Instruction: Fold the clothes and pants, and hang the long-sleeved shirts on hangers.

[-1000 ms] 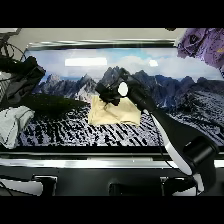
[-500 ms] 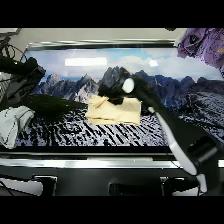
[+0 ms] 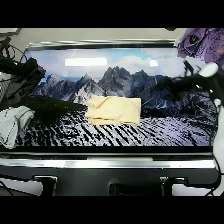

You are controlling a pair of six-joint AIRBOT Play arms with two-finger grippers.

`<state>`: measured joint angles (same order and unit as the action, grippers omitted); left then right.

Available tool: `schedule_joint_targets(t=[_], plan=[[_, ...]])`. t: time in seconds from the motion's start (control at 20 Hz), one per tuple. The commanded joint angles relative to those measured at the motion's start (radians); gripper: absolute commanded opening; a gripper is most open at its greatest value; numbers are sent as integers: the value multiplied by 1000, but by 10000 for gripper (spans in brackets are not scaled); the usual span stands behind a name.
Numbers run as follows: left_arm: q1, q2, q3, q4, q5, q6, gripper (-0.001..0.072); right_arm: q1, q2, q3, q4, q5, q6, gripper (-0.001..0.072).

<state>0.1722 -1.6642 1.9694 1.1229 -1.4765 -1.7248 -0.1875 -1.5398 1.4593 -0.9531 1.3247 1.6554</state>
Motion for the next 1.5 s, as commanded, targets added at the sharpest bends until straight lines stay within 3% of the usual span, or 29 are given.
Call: schedule_joint_targets(t=[0.0,0.2,0.4,0.55,0.7,0.8,0.85,0.9,1.0,1.2,1.45], plan=[[1,0,0,0,-1,0,18,-133,-14,-211,214,-13,-217,664],[1,0,0,0,-1,0,18,-70,-102,-337,343,-126,-342,657],[1,0,0,0,-1,0,18,47,-181,-339,382,-224,-363,652],[1,0,0,0,-1,0,18,116,-217,-338,444,-294,-362,569],[1,0,0,0,-1,0,18,162,-219,-338,454,-335,-353,442],[1,0,0,0,-1,0,19,172,-219,-334,466,-326,-360,120],[1,0,0,0,-1,0,18,172,-217,-319,475,-308,-365,31],[1,0,0,0,-1,0,18,171,-216,-283,469,-287,-352,29],[1,0,0,0,-2,0,19,171,-216,-162,387,-252,-263,29],[1,0,0,0,-18,1,18,157,-216,153,86,-230,40,30],[1,0,0,0,-24,0,18,14,-217,377,77,-215,181,29]])
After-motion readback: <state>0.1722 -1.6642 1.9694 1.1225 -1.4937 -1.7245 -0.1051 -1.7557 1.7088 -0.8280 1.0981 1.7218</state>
